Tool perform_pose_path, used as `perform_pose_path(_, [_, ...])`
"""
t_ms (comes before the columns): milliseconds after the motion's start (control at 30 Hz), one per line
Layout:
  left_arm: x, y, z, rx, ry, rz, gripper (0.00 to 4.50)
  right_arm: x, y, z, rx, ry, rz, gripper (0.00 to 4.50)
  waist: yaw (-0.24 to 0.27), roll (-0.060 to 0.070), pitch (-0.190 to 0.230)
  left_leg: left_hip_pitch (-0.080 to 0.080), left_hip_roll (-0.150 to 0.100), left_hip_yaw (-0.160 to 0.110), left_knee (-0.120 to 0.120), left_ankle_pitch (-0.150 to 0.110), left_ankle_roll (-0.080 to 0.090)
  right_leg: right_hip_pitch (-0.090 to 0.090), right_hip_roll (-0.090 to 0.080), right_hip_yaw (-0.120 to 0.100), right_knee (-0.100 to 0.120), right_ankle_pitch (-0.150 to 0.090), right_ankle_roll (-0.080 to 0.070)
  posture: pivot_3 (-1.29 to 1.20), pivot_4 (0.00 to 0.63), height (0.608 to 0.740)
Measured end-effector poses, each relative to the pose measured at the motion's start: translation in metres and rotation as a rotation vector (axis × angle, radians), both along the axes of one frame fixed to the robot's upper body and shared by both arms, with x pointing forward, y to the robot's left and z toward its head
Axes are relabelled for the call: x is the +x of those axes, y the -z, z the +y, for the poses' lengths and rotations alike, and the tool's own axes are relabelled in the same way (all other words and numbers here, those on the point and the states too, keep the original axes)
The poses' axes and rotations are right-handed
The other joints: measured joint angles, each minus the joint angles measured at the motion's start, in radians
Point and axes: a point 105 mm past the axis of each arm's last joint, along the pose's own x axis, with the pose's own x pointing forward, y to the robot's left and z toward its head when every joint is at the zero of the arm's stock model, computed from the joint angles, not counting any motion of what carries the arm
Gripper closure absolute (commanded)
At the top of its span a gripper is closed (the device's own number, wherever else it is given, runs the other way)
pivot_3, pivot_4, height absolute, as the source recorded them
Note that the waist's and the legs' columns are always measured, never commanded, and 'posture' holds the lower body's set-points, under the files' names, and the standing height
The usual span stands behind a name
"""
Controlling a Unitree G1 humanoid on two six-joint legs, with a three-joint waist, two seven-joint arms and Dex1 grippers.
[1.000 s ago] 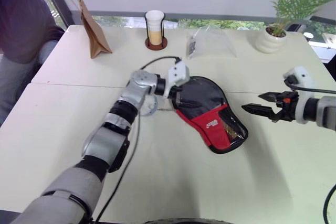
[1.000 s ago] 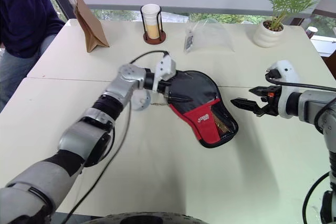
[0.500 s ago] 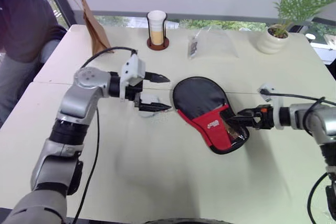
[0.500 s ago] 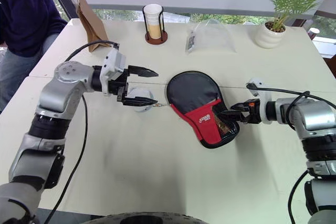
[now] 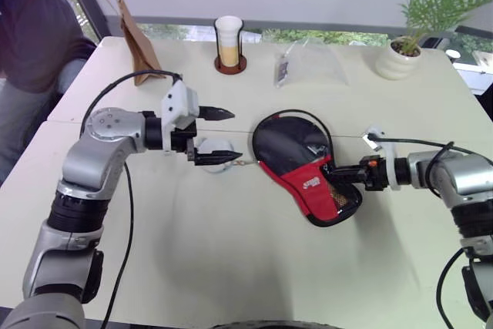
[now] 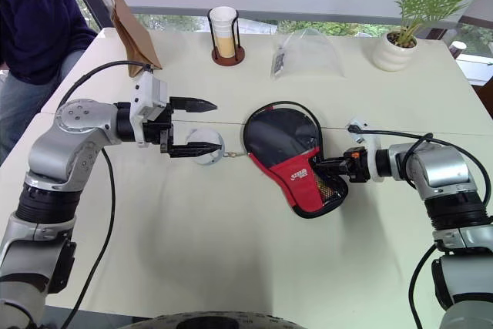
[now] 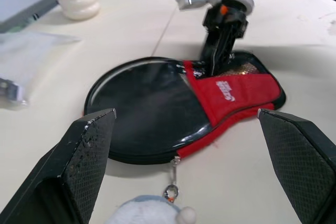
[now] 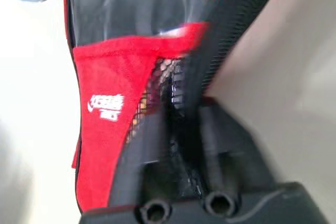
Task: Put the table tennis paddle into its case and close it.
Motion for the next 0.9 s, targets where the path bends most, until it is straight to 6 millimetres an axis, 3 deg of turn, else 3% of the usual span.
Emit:
perform_pose_path(333, [0.000, 0.000, 0.001, -0.006, -0.028, -0.002, 0.00, -0.050, 0.017, 0.010, 0.066, 0.136, 0.122, 4.46, 0.008, -0.003, -0.002, 0.000, 0.000, -0.002, 0.000, 0.000, 0.000, 0.002, 0.000, -0.001, 0.000, 0.000, 0.000, 0.00, 0.150, 0.740])
perform_pose_path(633, [-0.001, 0.003, 0.001, -0.007, -0.030, 0.005, 0.00, -0.123, 0.032, 0.023, 0.161, 0.304, 0.197, 4.46, 0.019, -0.007, -0.006, 0.004, 0.000, -0.004, -0.001, -0.003, 0.005, 0.007, 0.000, -0.001, -0.004, 0.000, 0.000, 0.00, 0.150, 0.740])
perform_pose_path(900, [0.002, 0.003, 0.000, -0.018, -0.014, 0.009, 0.00, -0.154, 0.040, 0.037, 0.223, 0.422, 0.234, 4.46, 0.017, -0.009, -0.007, 0.006, 0.000, -0.004, -0.002, -0.003, 0.005, 0.009, 0.000, -0.001, -0.005, 0.000, 0.000, 0.00, 0.150, 0.740])
